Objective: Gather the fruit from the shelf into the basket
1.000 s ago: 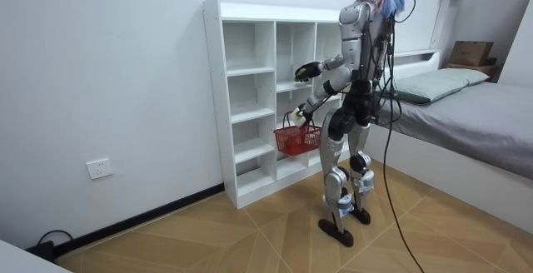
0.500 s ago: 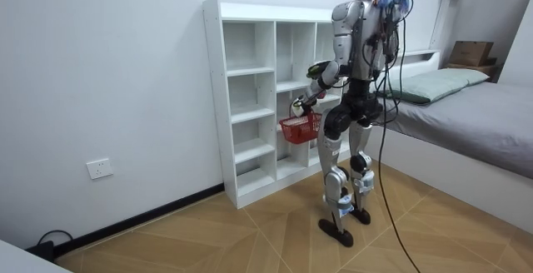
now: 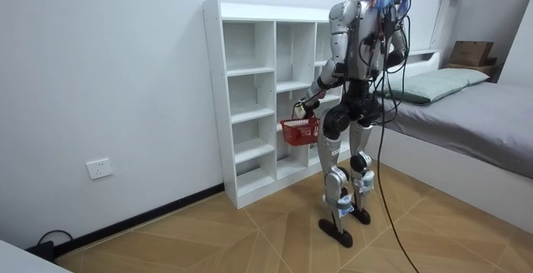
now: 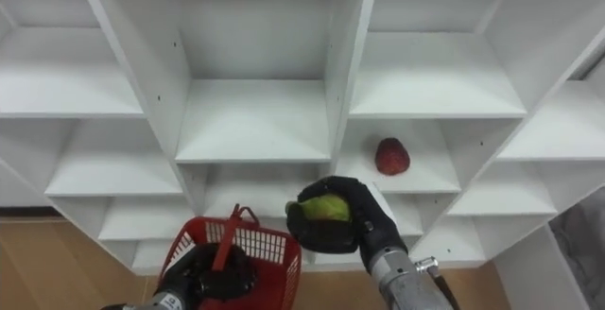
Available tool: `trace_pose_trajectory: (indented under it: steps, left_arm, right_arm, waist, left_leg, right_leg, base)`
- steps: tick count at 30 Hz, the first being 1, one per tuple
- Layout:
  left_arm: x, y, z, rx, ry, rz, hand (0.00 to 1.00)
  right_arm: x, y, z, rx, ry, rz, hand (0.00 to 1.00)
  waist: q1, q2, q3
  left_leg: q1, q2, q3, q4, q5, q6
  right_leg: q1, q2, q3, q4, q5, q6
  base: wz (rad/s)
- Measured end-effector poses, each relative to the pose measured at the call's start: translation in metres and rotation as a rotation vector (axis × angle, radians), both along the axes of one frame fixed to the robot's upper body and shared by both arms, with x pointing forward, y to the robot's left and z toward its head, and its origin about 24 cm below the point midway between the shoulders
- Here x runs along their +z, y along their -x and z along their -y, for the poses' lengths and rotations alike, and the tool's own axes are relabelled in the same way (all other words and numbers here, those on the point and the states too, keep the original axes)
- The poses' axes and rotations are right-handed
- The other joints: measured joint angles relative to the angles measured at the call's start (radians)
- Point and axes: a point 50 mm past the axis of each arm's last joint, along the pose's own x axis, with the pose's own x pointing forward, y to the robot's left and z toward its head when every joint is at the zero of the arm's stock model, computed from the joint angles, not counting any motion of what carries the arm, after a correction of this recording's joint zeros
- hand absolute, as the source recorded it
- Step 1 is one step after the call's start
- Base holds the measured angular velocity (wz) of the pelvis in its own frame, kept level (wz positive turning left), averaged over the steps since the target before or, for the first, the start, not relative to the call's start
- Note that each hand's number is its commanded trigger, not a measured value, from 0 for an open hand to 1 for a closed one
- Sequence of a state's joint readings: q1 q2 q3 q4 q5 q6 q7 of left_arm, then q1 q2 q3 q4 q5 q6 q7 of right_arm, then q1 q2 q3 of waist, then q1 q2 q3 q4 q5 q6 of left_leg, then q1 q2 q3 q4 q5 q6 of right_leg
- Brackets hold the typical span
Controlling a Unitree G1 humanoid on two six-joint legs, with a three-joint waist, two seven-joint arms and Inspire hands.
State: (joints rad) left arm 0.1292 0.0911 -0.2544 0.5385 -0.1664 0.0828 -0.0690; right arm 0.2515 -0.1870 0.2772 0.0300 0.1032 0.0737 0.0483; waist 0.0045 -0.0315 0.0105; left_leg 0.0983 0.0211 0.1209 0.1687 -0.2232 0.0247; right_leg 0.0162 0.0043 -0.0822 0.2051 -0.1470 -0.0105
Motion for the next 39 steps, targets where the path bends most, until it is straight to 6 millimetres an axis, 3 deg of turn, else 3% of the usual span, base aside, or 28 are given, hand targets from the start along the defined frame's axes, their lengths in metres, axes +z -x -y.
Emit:
trace_pose_trajectory:
  steps: [7,11,16,20,26,31,39]
  left_arm:
    - [-0.001,0.002,0.003,-0.022,0.008,-0.009,1.00]
    - [-0.005,0.006,0.001,-0.021,0.003,-0.036,1.00]
    - [-0.008,0.008,-0.002,-0.019,-0.002,-0.051,1.00]
    - [-0.009,0.009,0.005,-0.033,0.009,-0.056,1.00]
    - [-0.008,0.007,0.010,-0.065,0.015,-0.051,1.00]
    - [-0.004,-0.002,0.010,-0.076,0.013,-0.027,1.00]
    - [0.000,-0.008,0.026,-0.111,0.051,-0.003,1.00]
  right_arm:
    - [-0.007,0.003,0.002,0.004,0.037,-0.028,1.00]
    - [-0.024,0.009,0.007,-0.013,0.068,-0.098,1.00]
    - [-0.033,0.002,0.002,-0.040,0.090,-0.114,1.00]
    - [-0.038,-0.009,-0.001,-0.041,0.111,-0.122,1.00]
    - [-0.046,-0.018,-0.001,-0.035,0.142,-0.153,1.00]
    - [-0.046,-0.023,-0.005,-0.024,0.139,-0.149,1.00]
    - [-0.049,-0.027,-0.011,-0.024,0.149,-0.154,1.00]
  waist:
    - [0.000,0.009,-0.0058]
    - [-0.001,0.013,-0.0078]
    - [-0.002,0.023,-0.0028]
    - [-0.003,0.035,0.0031]
    - [-0.001,0.047,0.0048]
    - [0.000,0.048,0.0044]
    - [0.004,0.048,0.0046]
  left_leg:
    - [-0.017,0.004,0.016,0.001,0.000,0.000]
    - [-0.029,0.004,0.016,0.008,0.000,0.000]
    - [-0.062,0.004,0.016,0.021,0.000,0.001]
    - [-0.094,0.001,0.008,0.036,0.000,0.001]
    - [-0.126,-0.001,-0.002,0.046,0.002,0.003]
    - [-0.160,-0.001,-0.018,0.062,0.002,0.002]
    - [-0.173,-0.002,-0.024,0.069,0.003,0.003]
  right_leg:
    - [-0.026,-0.001,-0.001,0.018,0.000,0.000]
    - [-0.036,-0.003,-0.004,0.025,0.000,0.000]
    - [-0.075,-0.007,-0.013,0.045,0.000,0.000]
    - [-0.097,-0.018,-0.047,0.049,-0.001,-0.002]
    - [-0.112,-0.021,-0.063,0.035,-0.001,-0.003]
    - [-0.140,-0.024,-0.078,0.039,-0.002,-0.003]
    - [-0.138,-0.036,-0.112,0.040,-0.002,-0.003]
  base:
    - [-0.08]
    - [0.00]
    - [0.00]
    - [0.07]
    - [0.09]
    - [0.11]
    - [0.10]
